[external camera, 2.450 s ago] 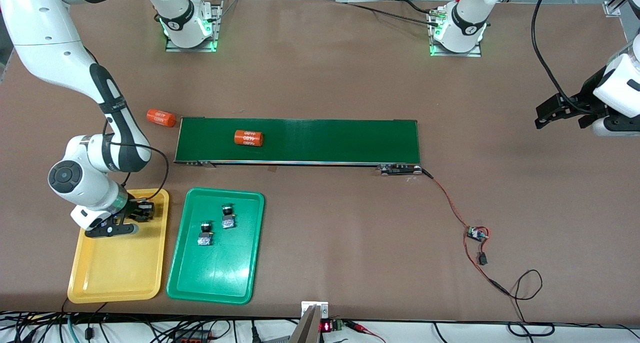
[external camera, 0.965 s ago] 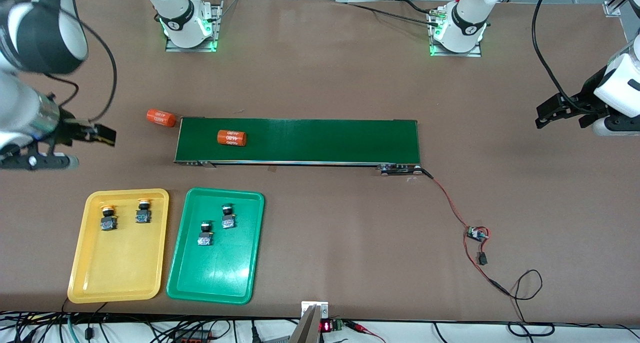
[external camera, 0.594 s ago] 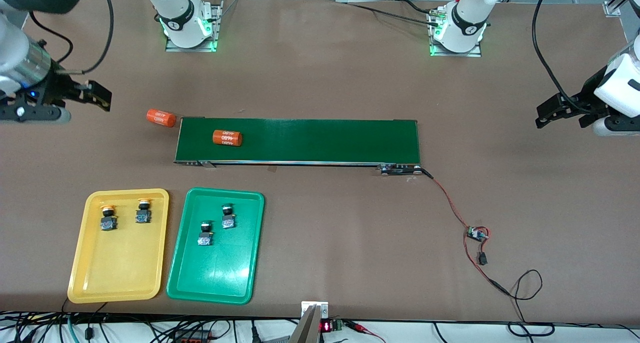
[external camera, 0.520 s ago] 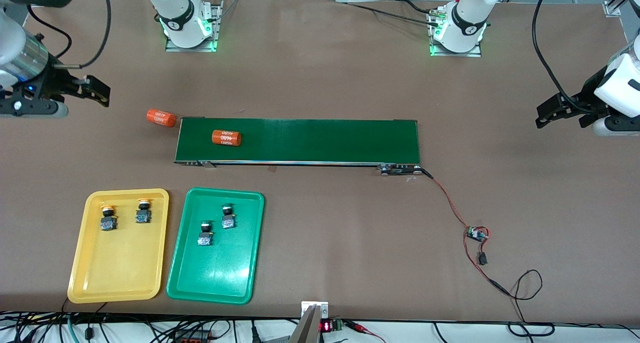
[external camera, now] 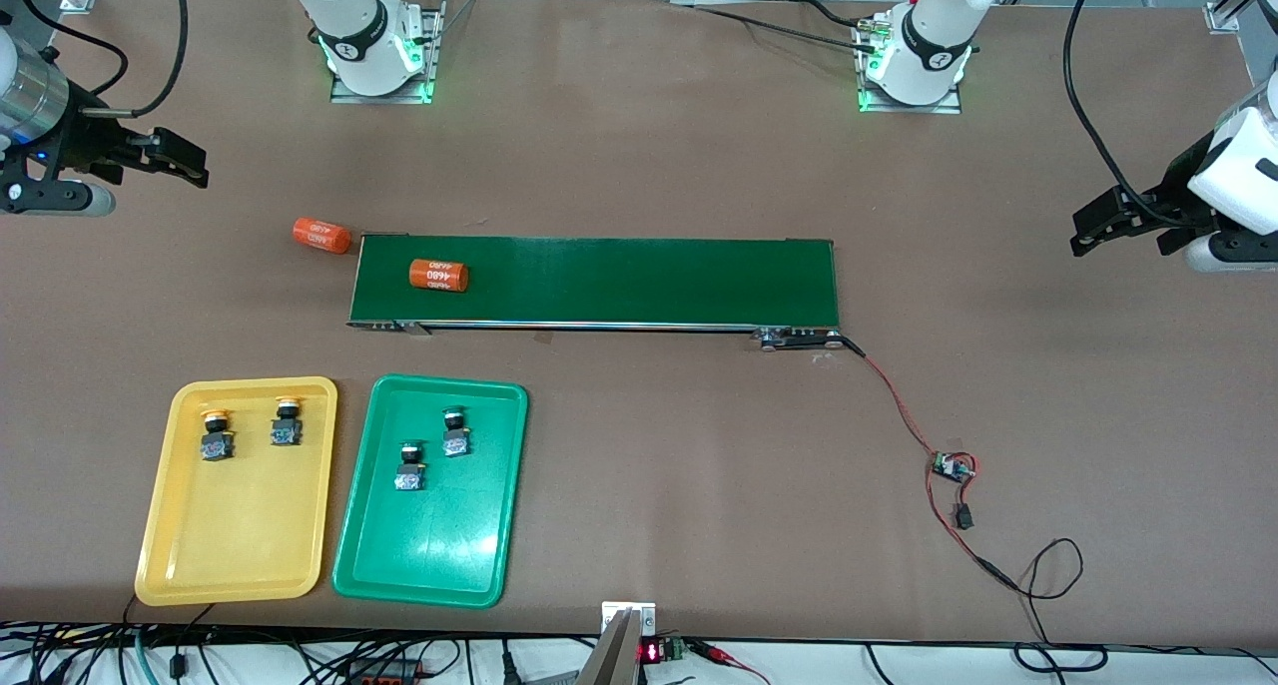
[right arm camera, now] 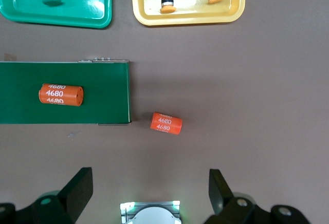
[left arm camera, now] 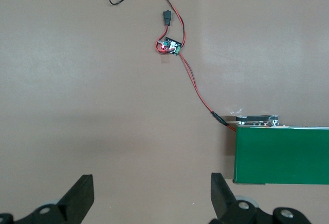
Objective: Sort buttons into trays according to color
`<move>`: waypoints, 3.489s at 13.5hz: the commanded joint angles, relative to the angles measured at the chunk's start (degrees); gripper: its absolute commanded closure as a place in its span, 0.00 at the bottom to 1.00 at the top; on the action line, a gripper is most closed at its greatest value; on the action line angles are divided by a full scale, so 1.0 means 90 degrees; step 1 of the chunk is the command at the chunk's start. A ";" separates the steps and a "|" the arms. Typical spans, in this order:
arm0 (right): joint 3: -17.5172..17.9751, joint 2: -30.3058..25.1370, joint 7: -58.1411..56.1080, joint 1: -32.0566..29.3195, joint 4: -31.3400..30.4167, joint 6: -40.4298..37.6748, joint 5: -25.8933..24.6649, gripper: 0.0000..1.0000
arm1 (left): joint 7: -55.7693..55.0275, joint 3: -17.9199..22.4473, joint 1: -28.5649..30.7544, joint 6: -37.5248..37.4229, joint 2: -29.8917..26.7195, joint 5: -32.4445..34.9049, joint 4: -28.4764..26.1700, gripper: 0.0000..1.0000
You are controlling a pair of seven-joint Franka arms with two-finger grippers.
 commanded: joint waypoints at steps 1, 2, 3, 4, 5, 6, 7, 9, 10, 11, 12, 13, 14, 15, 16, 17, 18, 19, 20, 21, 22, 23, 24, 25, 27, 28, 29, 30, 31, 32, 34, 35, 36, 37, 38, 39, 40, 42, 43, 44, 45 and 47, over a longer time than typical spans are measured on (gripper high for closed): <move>-0.0077 -0.0006 -0.0057 0.0052 0.0120 -0.0146 0.0091 0.00 | 0.0124 -0.0020 0.0016 -0.0054 -0.0096 0.0122 -0.0040 0.00; -0.0077 0.0024 -0.0047 0.0071 0.0139 -0.0155 0.0082 0.00 | 0.0124 -0.0020 0.0016 -0.0054 -0.0096 0.0122 -0.0040 0.00; -0.0067 0.0120 -0.0028 0.0081 0.0246 -0.0165 0.0081 0.00 | 0.0124 -0.0020 0.0036 -0.0054 -0.0096 0.0112 -0.0040 0.00; -0.0067 0.0141 -0.0047 0.0081 0.0285 -0.0165 0.0081 0.00 | 0.0124 -0.0011 0.0036 -0.0054 -0.0096 0.0112 -0.0040 0.00; -0.0067 0.0141 -0.0028 0.0081 0.0286 -0.0165 0.0072 0.00 | 0.0124 -0.0011 0.0036 -0.0054 -0.0096 0.0122 -0.0040 0.00; -0.0067 0.0151 -0.0018 0.0081 0.0286 -0.0165 0.0081 0.00 | 0.0124 -0.0020 0.0036 -0.0044 -0.0096 0.0122 -0.0030 0.00; -0.0067 0.0151 0.0001 0.0081 0.0286 -0.0165 0.0091 0.00 | 0.0124 -0.0020 0.0036 -0.0053 -0.0096 0.0112 -0.0040 0.00; -0.0067 0.0151 0.0011 0.0091 0.0286 -0.0165 0.0091 0.00 | 0.0124 -0.0020 0.0036 -0.0053 -0.0096 0.0112 -0.0040 0.00; -0.0057 0.0151 -0.0027 0.0091 0.0295 -0.0155 0.0072 0.00 | 0.0124 -0.0020 0.0036 -0.0054 -0.0096 0.0112 -0.0040 0.00; -0.0057 0.0160 -0.0028 0.0081 0.0324 -0.0155 0.0072 0.00 | 0.0124 -0.0020 0.0045 -0.0054 -0.0096 0.0112 -0.0040 0.00; -0.0057 0.0219 -0.0028 0.0072 0.0383 -0.0165 0.0072 0.00 | 0.0124 -0.0011 0.0046 -0.0054 -0.0096 0.0112 -0.0040 0.00; -0.0057 0.0238 -0.0076 0.0042 0.0393 -0.0165 0.0081 0.00 | 0.0115 -0.0011 0.0046 -0.0063 -0.0087 0.0112 -0.0040 0.00; -0.0076 0.0239 -0.0077 0.0032 0.0393 -0.0165 0.0081 0.00 | 0.0114 -0.0011 0.0055 -0.0092 -0.0096 0.0112 -0.0050 0.00; -0.0086 0.0248 -0.0086 0.0003 0.0393 -0.0165 0.0091 0.00 | 0.0114 0.0009 0.0065 -0.0122 -0.0096 0.0112 -0.0050 0.00; -0.0086 0.0268 -0.0086 -0.0026 0.0393 -0.0165 0.0091 0.00 | 0.0105 0.0009 0.0055 -0.0122 -0.0096 0.0112 -0.0050 0.00; -0.0086 0.0268 -0.0086 -0.0026 0.0393 -0.0165 0.0091 0.00 | 0.0105 -0.0001 0.0055 -0.0122 -0.0096 0.0112 -0.0040 0.00; -0.0086 0.0268 -0.0077 -0.0026 0.0393 -0.0165 0.0091 0.00 | 0.0105 -0.0010 0.0055 -0.0132 -0.0096 0.0112 -0.0040 0.00; -0.0086 0.0278 -0.0077 -0.0026 0.0393 -0.0165 0.0091 0.00 | 0.0105 -0.0020 0.0046 -0.0132 -0.0106 0.0112 -0.0030 0.00; -0.0086 0.0278 -0.0077 -0.0036 0.0393 -0.0165 0.0091 0.00 | 0.0105 -0.0030 0.0026 -0.0122 -0.0106 0.0112 -0.0030 0.00; -0.0086 0.0278 -0.0067 -0.0036 0.0393 -0.0165 0.0091 0.00 | 0.0105 -0.0030 0.0026 -0.0122 -0.0106 0.0112 -0.0030 0.00; -0.0086 0.0278 -0.0057 -0.0026 0.0393 -0.0155 0.0091 0.00 | 0.0105 -0.0030 0.0016 -0.0122 -0.0106 0.0112 -0.0030 0.00; -0.0086 0.0297 -0.0047 -0.0036 0.0393 -0.0146 0.0091 0.00 | 0.0105 -0.0030 0.0007 -0.0132 -0.0116 0.0112 -0.0030 0.00; -0.0086 0.0317 -0.0038 -0.0026 0.0403 -0.0155 0.0101 0.00 | 0.0105 -0.0030 0.0006 -0.0132 -0.0116 0.0112 -0.0030 0.00; -0.0086 0.0317 -0.0028 -0.0026 0.0403 -0.0155 0.0101 0.00 | 0.0105 -0.0030 0.0006 -0.0132 -0.0116 0.0112 -0.0030 0.00; -0.0086 0.0317 -0.0037 -0.0026 0.0403 -0.0155 0.0101 0.00 | 0.0105 -0.0030 -0.0003 -0.0122 -0.0106 0.0112 -0.0030 0.00; -0.0086 0.0317 -0.0047 -0.0026 0.0403 -0.0155 0.0101 0.00 | 0.0105 -0.0030 0.0006 -0.0122 -0.0106 0.0112 -0.0030 0.00; -0.0086 0.0317 -0.0038 -0.0026 0.0403 -0.0155 0.0101 0.00 | 0.0105 -0.0030 -0.0003 -0.0132 -0.0116 0.0112 -0.0030 0.00; -0.0086 0.0317 -0.0028 -0.0017 0.0403 -0.0155 0.0101 0.00 | 0.0105 -0.0030 0.0006 -0.0132 -0.0116 0.0112 -0.0030 0.00; -0.0086 0.0317 -0.0028 -0.0016 0.0403 -0.0155 0.0091 0.00 | 0.0105 -0.0030 -0.0003 -0.0132 -0.0116 0.0112 -0.0030 0.00; -0.0086 0.0317 -0.0018 -0.0016 0.0403 -0.0155 0.0101 0.00 | 0.0105 -0.0030 0.0006 -0.0132 -0.0106 0.0112 -0.0030 0.00; -0.0077 0.0317 0.0031 0.0003 0.0403 -0.0155 0.0091 0.00 | 0.0105 -0.0020 0.0026 -0.0122 -0.0096 0.0112 -0.0030 0.00; -0.0077 0.0307 0.0040 0.0003 0.0403 -0.0165 0.0101 0.00 | 0.0105 -0.0020 0.0026 -0.0122 -0.0096 0.0112 -0.0030 0.00; -0.0077 0.0307 0.0041 0.0013 0.0403 -0.0165 0.0101 0.00 | 0.0105 -0.0020 0.0026 -0.0122 -0.0106 0.0112 -0.0030 0.00; -0.0077 0.0307 0.0041 0.0013 0.0403 -0.0165 0.0101 0.00 | 0.0105 -0.0020 0.0016 -0.0103 -0.0106 0.0122 -0.0021 0.00; -0.0077 0.0307 0.0041 0.0013 0.0403 -0.0165 0.0101 0.00 | 0.0105 -0.0030 -0.0003 -0.0093 -0.0106 0.0122 -0.0020 0.00; -0.0077 0.0317 0.0031 0.0003 0.0403 -0.0165 0.0101 0.00 | 0.0105 -0.0030 -0.0003 -0.0083 -0.0106 0.0122 -0.0020 0.00; -0.0077 0.0307 0.0031 0.0003 0.0403 -0.0165 0.0101 0.00 | 0.0105 -0.0030 -0.0003 -0.0083 -0.0106 0.0122 -0.0020 0.00; -0.0067 0.0307 0.0041 0.0023 0.0403 -0.0165 0.0101 0.00 | 0.0105 -0.0030 -0.0013 -0.0102 -0.0116 0.0122 -0.0020 0.00; -0.0067 0.0307 0.0041 0.0023 0.0403 -0.0165 0.0101 0.00 | 0.0105 -0.0030 0.0006 -0.0112 -0.0106 0.0112 -0.0030 0.00; -0.0067 0.0307 0.0021 0.0013 0.0403 -0.0165 0.0101 0.00 | 0.0105 -0.0020 0.0026 -0.0112 -0.0106 0.0112 -0.0030 0.00; -0.0067 0.0307 0.0002 0.0013 0.0403 -0.0165 0.0101 0.00 | 0.0105 -0.0020 0.0026 -0.0112 -0.0106 0.0112 -0.0030 0.00; -0.0067 0.0307 -0.0047 -0.0007 0.0403 -0.0165 0.0101 0.00 | 0.0105 -0.0040 -0.0022 -0.0199 -0.0125 0.0112 -0.0030 0.00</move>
